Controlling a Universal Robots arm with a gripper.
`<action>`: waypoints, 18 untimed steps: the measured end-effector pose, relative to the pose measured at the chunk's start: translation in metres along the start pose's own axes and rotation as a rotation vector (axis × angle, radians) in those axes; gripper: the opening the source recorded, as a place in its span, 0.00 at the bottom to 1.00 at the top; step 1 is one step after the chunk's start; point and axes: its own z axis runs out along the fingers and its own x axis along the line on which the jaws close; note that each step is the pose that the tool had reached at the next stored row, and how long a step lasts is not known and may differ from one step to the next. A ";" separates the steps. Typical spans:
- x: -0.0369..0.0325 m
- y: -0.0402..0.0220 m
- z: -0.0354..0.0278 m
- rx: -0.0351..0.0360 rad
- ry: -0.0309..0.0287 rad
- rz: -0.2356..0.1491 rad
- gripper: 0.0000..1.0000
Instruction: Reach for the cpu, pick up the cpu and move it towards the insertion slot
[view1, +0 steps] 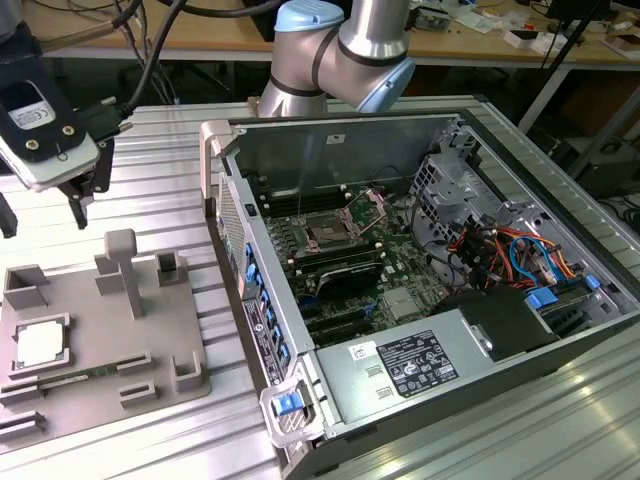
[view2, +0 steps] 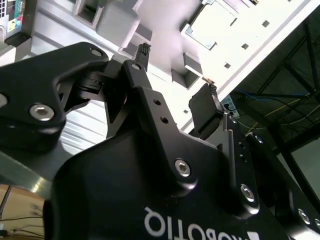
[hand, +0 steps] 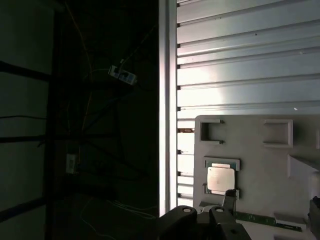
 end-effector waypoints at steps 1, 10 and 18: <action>0.0033 0.0000 0.0007 -0.0001 -0.0001 0.000 0.60; 0.0359 -0.0001 0.0120 -0.0001 -0.0003 0.000 0.60; 0.0371 -0.0002 0.0158 -0.0007 0.0001 0.000 0.60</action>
